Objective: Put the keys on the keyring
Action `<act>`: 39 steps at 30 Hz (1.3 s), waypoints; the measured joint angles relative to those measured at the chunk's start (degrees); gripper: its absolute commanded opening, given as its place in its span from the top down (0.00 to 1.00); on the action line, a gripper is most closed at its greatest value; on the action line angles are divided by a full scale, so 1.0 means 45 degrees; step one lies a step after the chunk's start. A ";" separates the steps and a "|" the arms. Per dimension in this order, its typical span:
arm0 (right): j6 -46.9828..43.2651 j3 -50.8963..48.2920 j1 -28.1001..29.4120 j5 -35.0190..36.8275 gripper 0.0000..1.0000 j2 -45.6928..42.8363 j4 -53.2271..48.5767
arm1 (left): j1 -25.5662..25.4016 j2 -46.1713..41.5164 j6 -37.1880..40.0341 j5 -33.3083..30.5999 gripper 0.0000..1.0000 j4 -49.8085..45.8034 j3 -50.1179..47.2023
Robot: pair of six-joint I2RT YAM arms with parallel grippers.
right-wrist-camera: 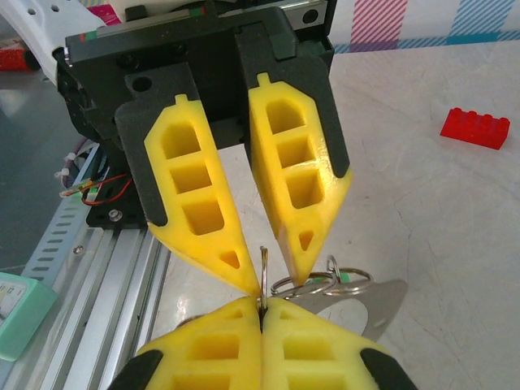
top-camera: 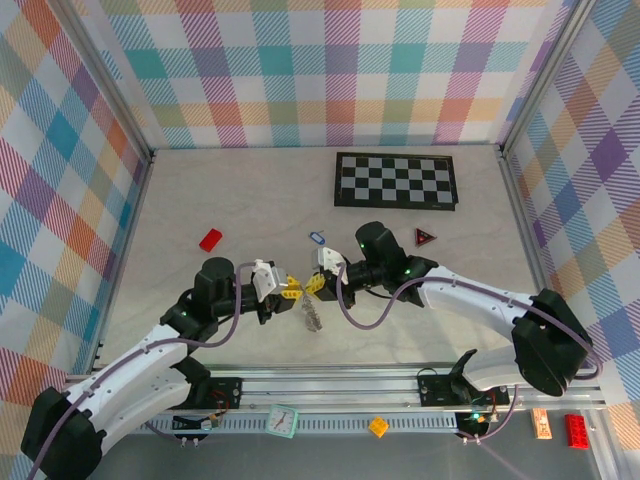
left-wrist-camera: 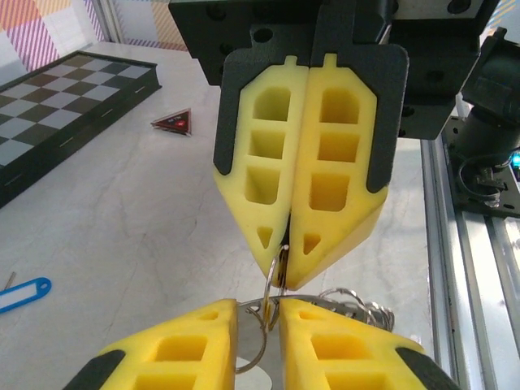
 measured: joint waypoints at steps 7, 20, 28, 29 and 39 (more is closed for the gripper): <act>0.0044 0.0000 -0.0087 -0.0165 1.00 0.0107 0.0170 | -0.0005 0.0253 -0.0199 0.0189 0.88 0.0432 0.0000; -0.0092 0.0005 -0.0214 0.0019 0.83 0.0141 0.0049 | -0.0010 0.0427 -0.0398 0.0257 1.00 0.0675 0.0000; -0.1175 0.0058 -0.0155 0.1059 0.78 -0.0486 -0.1627 | -0.0146 0.0384 0.0423 -0.0291 1.00 0.0287 0.0175; -0.1326 0.0121 -0.0155 0.1156 0.78 -0.0515 -0.1841 | -0.0233 0.0374 0.0631 -0.0398 1.00 0.0126 0.0253; -0.2079 0.0437 -0.0155 0.2006 0.78 -0.0913 -0.2735 | -0.1297 0.0087 0.2846 -0.2123 1.00 -0.0884 0.0709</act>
